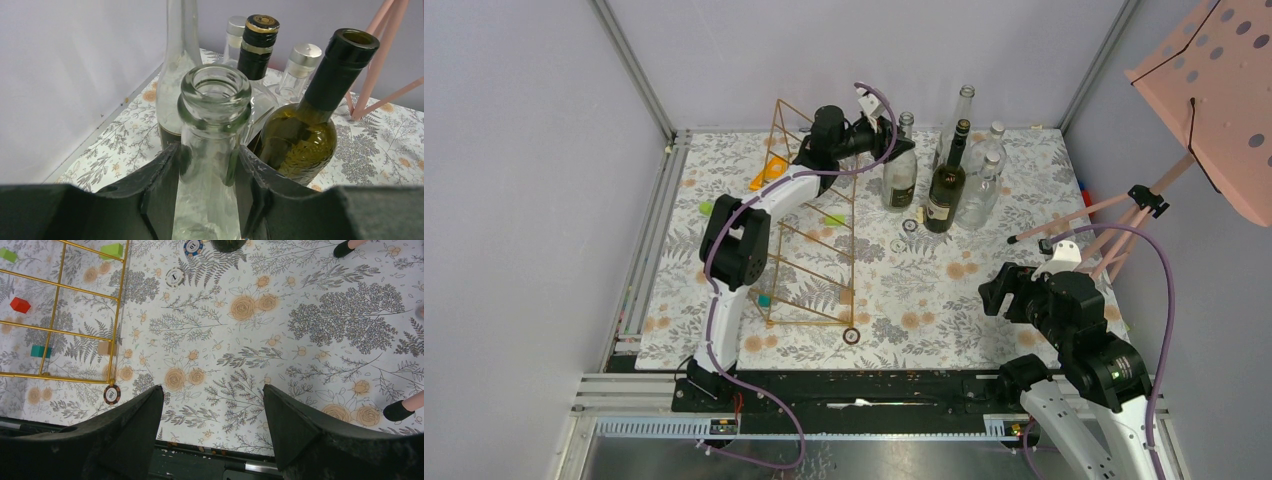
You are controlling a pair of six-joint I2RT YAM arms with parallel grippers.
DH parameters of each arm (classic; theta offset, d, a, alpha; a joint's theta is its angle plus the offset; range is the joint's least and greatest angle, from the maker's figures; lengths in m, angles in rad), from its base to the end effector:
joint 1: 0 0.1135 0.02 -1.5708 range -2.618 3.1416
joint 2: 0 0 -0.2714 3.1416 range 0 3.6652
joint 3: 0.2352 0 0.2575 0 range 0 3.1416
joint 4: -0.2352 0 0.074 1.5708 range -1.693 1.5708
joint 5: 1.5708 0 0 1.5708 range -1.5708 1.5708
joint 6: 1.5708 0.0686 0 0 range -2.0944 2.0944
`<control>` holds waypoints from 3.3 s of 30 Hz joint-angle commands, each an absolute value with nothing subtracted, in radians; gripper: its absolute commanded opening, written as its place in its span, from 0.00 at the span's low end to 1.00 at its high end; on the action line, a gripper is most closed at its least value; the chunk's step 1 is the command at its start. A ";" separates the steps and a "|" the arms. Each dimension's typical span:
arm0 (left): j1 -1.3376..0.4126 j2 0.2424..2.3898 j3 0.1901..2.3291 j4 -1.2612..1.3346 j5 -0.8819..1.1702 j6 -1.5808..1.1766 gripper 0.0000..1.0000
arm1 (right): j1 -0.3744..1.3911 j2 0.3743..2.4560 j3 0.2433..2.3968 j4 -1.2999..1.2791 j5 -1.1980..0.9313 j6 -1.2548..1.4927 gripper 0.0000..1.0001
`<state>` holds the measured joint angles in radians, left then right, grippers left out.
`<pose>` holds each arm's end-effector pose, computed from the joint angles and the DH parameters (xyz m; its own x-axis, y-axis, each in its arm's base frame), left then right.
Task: Take the wine bottle off the wine rack
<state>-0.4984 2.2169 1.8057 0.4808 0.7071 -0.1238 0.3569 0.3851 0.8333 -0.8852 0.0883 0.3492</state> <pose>0.4730 -0.3082 0.2939 -0.0545 -0.0772 -0.9955 0.9330 0.3511 -0.0784 0.0931 0.0283 0.3178 -0.4661 0.1900 -0.8641 -0.1210 0.9538 0.2749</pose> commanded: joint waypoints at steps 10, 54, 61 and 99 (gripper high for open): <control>-0.576 2.222 1.829 0.651 0.668 -0.111 0.00 | 0.357 0.389 0.835 -0.867 0.080 0.363 0.80; -0.598 2.284 1.920 0.729 0.247 -0.056 0.00 | 0.357 0.413 0.845 -0.873 0.068 0.357 0.81; -0.631 2.253 1.800 0.795 0.223 -0.092 0.00 | 0.359 0.407 0.841 -0.871 0.068 0.358 0.81; -0.709 2.168 1.600 0.831 0.308 -0.156 0.59 | 0.358 0.392 0.833 -0.876 0.058 0.361 0.81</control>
